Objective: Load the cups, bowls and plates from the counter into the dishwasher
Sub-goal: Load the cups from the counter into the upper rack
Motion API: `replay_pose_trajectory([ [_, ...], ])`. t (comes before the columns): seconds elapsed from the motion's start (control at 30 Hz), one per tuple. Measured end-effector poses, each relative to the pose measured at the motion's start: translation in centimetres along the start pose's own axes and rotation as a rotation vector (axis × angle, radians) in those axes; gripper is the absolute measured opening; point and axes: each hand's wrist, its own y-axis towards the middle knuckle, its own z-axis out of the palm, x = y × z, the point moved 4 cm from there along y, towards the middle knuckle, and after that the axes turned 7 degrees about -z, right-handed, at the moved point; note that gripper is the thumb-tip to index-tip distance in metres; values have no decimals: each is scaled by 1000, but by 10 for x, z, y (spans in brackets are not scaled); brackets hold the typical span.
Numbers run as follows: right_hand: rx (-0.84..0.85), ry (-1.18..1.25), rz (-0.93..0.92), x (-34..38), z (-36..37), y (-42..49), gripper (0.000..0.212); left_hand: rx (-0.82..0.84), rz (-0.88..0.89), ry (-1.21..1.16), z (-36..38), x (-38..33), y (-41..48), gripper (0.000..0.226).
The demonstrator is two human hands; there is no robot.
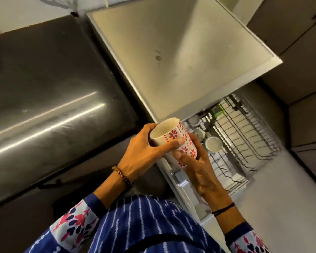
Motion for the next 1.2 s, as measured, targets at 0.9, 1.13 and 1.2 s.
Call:
replay_pose_trajectory([
  [0.9,-21,-1126,-74,-115,-214,40,83,412,74,1257,149,167,89,59],
  [1.13,-52,-1348,-65,-126,-199,76,83,347,152,1188,153,170,84,42],
  [1.2,-41,-1376,-27,-131,-198,85,82,337,154,1163,152,168,82,37],
])
